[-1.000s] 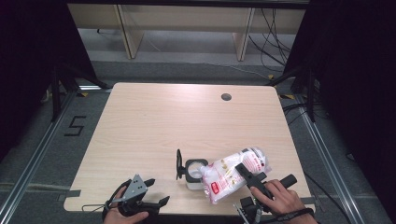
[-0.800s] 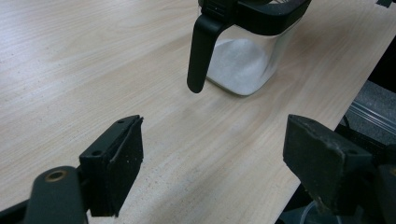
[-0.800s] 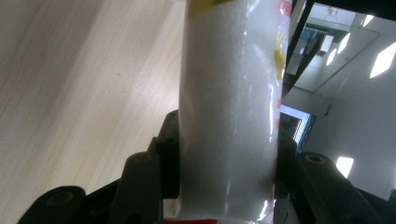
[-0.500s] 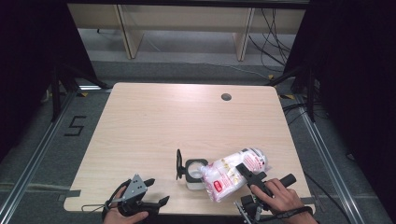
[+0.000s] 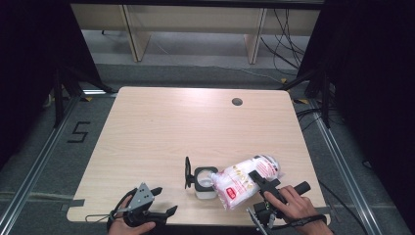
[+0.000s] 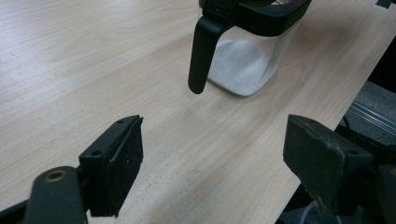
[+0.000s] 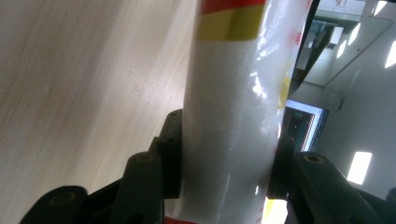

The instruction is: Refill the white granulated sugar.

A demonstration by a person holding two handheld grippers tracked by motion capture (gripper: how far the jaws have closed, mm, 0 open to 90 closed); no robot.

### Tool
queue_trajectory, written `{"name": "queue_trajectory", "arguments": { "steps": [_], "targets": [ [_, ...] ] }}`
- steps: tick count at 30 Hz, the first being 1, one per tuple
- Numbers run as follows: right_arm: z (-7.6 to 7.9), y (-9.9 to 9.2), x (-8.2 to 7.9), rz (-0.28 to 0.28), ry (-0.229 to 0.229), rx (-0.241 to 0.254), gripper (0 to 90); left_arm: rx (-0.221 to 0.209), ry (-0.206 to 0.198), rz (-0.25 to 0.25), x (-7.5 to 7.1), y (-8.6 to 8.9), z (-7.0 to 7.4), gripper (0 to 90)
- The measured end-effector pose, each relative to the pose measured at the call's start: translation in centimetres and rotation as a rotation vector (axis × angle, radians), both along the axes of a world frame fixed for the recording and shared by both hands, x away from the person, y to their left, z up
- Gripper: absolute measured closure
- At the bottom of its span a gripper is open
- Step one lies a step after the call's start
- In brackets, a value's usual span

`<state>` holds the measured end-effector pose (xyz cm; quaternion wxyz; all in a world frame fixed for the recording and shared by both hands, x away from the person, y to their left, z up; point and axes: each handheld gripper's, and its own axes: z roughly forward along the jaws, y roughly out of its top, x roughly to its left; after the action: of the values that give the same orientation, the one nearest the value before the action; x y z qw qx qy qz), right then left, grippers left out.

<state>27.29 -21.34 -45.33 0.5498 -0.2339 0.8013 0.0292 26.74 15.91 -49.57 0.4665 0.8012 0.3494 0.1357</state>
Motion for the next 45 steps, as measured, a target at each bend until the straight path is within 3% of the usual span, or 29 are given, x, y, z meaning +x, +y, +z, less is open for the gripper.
{"name": "queue_trajectory", "arguments": {
  "steps": [7,9,11,14,16,20,23,24,25,27,28,29,30,31,33,35,36,38,39,40,42,45],
  "targets": [
    [-0.1,0.0,0.3,0.01,0.003,-0.01,60.9,-0.001,0.0,0.0,0.0,0.0,0.0,19.5],
    [-0.3,-0.2,0.3,-0.016,0.018,0.008,61.2,0.0,0.0,-0.001,0.0,0.0,0.0,19.5],
    [-0.3,-0.2,0.6,0.008,0.017,0.005,61.7,-0.005,0.0,0.0,0.0,0.0,-0.1,19.5],
    [-0.3,-0.5,0.8,-0.007,0.048,0.055,62.2,0.016,-0.01,-0.013,0.1,0.1,0.1,19.5],
    [-0.1,-0.7,1.1,0.002,0.06,0.066,62.5,-0.005,0.006,0.006,0.0,0.0,0.0,19.5],
    [-0.3,-1.4,1.6,-0.01,0.118,0.144,62.8,-0.005,0.004,0.004,0.0,0.0,0.0,19.5],
    [-0.2,-1.6,1.8,0.001,0.135,0.175,63.0,-0.006,0.004,0.004,0.0,0.0,0.0,19.5],
    [-0.2,-2.1,2.2,-0.02,0.183,0.264,63.2,0.0,-0.001,-0.002,0.0,0.0,0.1,19.5],
    [-0.2,-2.1,2.2,-0.02,0.183,0.264,63.2,0.0,-0.001,-0.002,0.0,0.0,0.1,19.5],
    [0.1,-2.7,2.7,-0.019,0.23,0.337,63.3,-0.005,0.003,0.002,0.0,0.0,0.0,19.5],
    [0.5,-3.0,3.0,-0.001,0.223,0.343,63.3,0.002,0.001,0.003,0.0,0.0,0.0,19.5],
    [0.2,-3.4,3.0,-0.038,0.273,0.43,63.4,-0.001,-0.001,0.0,0.0,0.0,0.0,19.5],
    [0.5,-3.6,3.5,-0.005,0.271,0.418,63.4,0.0,-0.001,-0.002,0.0,0.0,0.1,19.5],
    [0.1,-3.9,3.4,-0.046,0.303,0.486,63.4,-0.017,0.0,0.006,-0.1,-0.1,0.0,19.5],
    [0.0,-4.5,4.2,-0.049,0.35,0.55,63.6,-0.001,-0.001,-0.002,0.0,0.0,0.1,19.5],
    [-0.4,-5.0,4.4,-0.091,0.421,0.646,64.0,-0.001,0.0,0.005,0.0,0.0,0.1,19.5],
    [-0.5,-5.1,4.9,-0.071,0.433,0.672,64.2,0.001,-0.002,0.006,0.0,0.0,0.1,19.5],
    [-0.7,-5.7,5.6,-0.09,0.47,0.735,65.0,-0.003,-0.002,0.008,0.0,0.0,0.1,19.5],
    [-0.7,-5.7,5.6,-0.09,0.47,0.735,65.0,-0.003,-0.002,0.008,0.0,0.0,0.1,19.5],
    [-0.8,-5.9,5.7,-0.094,0.479,0.765,65.2,-0.018,-0.001,0.013,-0.1,-0.1,0.1,19.5],
    [-0.9,-7.1,6.1,-0.13,0.518,0.883,65.4,0.004,-0.021,-0.01,0.1,0.1,0.2,19.5],
    [-1.0,-8.1,6.5,-0.148,0.53,0.941,65.5,0.012,-0.017,-0.008,0.0,0.1,0.2,19.5]
  ]
}}
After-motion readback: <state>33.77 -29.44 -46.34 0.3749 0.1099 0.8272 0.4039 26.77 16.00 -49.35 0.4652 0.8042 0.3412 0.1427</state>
